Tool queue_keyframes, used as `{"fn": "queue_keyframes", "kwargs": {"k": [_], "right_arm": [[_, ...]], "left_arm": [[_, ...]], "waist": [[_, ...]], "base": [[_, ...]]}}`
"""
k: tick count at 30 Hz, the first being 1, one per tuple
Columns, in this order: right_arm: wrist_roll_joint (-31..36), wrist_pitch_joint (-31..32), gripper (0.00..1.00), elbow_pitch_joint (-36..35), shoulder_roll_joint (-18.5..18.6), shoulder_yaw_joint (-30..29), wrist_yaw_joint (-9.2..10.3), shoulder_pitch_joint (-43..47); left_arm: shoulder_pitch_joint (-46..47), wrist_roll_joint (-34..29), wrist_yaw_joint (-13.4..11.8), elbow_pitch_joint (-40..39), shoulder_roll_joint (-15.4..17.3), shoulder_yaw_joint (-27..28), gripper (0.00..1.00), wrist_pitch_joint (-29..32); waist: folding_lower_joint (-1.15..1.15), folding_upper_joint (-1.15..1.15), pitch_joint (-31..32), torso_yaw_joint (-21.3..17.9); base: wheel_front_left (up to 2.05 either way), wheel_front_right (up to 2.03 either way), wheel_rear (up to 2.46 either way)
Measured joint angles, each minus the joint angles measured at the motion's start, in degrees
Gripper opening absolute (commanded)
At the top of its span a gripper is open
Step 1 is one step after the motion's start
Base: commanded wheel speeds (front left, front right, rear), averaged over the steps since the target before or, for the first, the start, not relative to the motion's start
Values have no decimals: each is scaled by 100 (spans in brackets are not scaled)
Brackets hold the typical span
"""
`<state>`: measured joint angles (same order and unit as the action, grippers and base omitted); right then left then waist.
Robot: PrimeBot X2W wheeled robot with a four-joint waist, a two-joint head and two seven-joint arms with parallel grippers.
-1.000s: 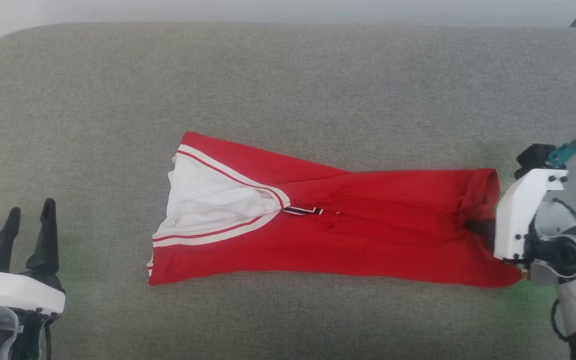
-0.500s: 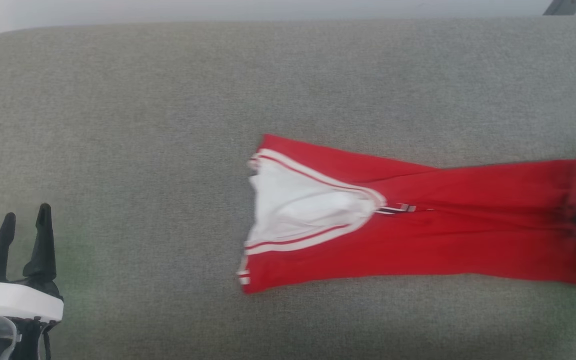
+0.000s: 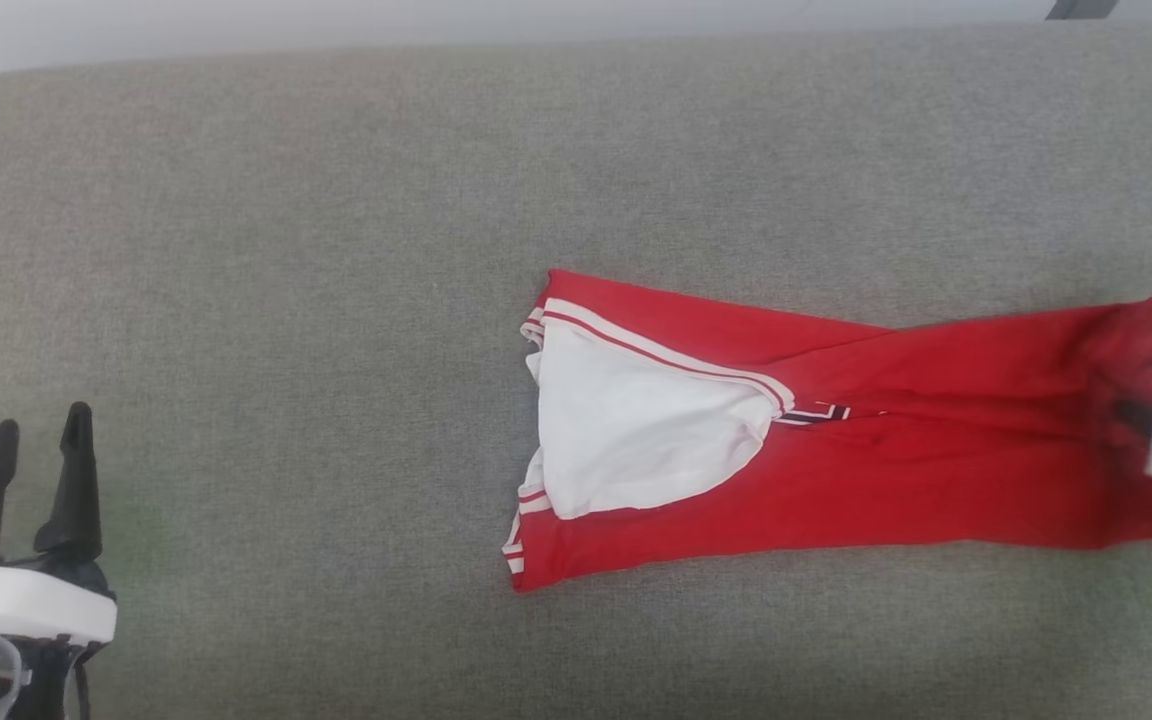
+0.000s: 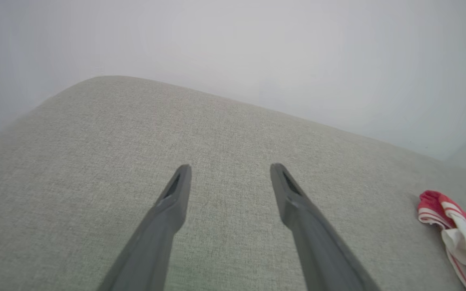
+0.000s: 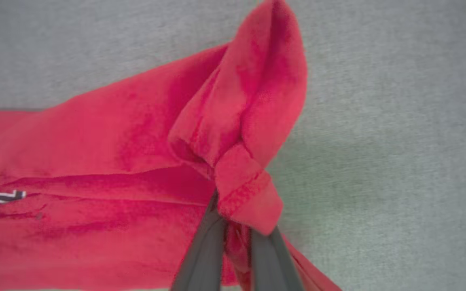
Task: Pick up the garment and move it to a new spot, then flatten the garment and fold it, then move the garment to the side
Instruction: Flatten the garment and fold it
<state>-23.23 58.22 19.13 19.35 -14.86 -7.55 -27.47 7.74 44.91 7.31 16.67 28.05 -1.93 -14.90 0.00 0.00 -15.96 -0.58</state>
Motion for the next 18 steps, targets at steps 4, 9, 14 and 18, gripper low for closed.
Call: {"fn": "queue_keyframes", "kwargs": {"k": [4, 9, 14, 18], "right_arm": [[-312, 292, 0, -710, -279, 377, 0, 177], [-542, 485, 0, -1386, -566, 978, 1, 255], [-675, 453, 0, -1524, -781, 1613, 1, 190], [-757, 305, 0, -1287, -954, 2053, 1, 9]], "left_arm": [[-94, 9, 0, -24, 33, 29, 100, 0], [-99, 2, 0, -42, -56, -12, 100, 0], [-89, -3, 1, -53, -99, -148, 100, -1], [-13, -4, 1, -23, -125, -338, 100, -1]], "waist": [[0, 0, 70, -33], [0, 0, 160, 19], [0, 0, 223, 182], [0, 0, 264, 363]], "base": [[0, 0, 0], [0, 0, 0], [0, 0, 0], [0, 0, 0]]}}
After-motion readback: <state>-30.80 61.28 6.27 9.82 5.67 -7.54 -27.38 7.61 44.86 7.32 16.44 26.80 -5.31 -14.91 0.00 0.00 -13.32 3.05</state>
